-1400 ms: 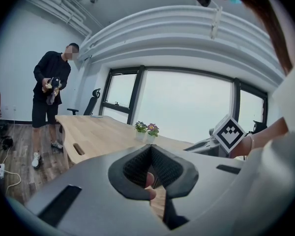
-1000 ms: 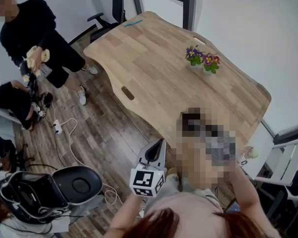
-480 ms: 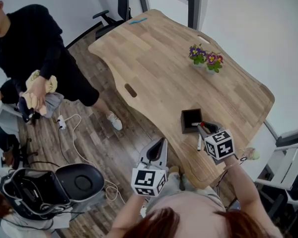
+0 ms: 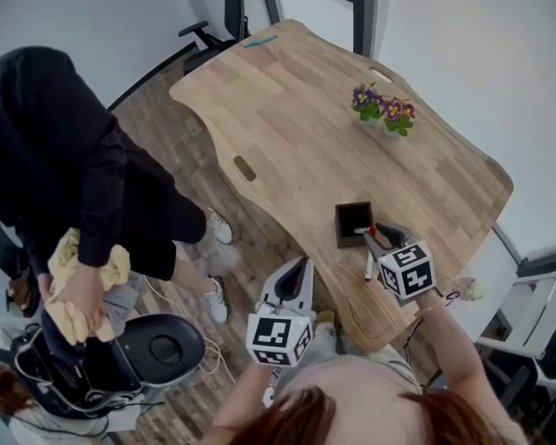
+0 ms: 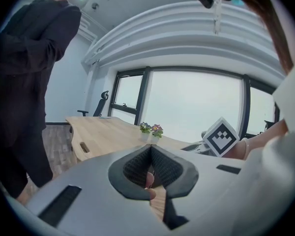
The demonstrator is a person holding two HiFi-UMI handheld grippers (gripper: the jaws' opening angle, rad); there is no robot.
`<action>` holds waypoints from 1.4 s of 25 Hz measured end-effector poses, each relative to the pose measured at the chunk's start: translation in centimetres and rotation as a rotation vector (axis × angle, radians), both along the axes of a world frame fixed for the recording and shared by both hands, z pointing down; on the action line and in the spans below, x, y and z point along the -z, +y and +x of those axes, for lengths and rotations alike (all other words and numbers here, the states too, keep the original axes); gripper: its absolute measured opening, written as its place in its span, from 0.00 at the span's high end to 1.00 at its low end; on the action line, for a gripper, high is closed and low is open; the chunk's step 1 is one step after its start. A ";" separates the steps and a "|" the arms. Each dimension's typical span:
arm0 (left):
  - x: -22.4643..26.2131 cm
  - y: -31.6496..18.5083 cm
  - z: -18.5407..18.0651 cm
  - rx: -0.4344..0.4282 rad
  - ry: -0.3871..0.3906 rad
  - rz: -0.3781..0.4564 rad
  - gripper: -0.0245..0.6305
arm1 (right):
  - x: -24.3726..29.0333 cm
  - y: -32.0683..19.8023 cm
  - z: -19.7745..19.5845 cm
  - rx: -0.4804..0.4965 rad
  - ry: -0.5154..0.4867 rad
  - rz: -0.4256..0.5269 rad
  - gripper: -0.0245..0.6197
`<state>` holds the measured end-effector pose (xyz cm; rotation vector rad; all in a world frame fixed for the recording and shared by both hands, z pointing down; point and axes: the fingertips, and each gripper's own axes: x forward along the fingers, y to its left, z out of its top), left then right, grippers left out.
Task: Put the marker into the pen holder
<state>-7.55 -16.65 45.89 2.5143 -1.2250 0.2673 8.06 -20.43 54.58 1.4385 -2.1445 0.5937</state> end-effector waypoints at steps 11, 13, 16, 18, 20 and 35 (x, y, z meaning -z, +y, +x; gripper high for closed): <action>0.9 1.6 1.7 0.038 0.011 0.028 0.96 | 2.8 1.9 1.0 -0.004 -0.027 0.115 0.82; 1.0 1.7 1.9 0.049 0.014 0.031 0.96 | 2.9 2.5 1.3 -0.007 -0.027 0.124 0.83; 1.1 2.0 2.1 0.066 0.019 0.031 0.96 | 2.6 3.4 1.7 -0.009 -0.020 0.126 0.85; 1.2 2.1 2.3 0.078 0.021 0.029 0.96 | 2.4 3.8 1.9 -0.012 -0.024 0.121 0.86; 1.2 2.2 2.4 0.092 0.022 0.026 0.96 | 2.1 4.3 2.1 -0.012 -0.024 0.115 0.86; 0.6 3.1 1.3 0.193 0.014 -0.001 0.96 | -2.2 6.7 1.3 -0.005 -0.027 0.033 0.87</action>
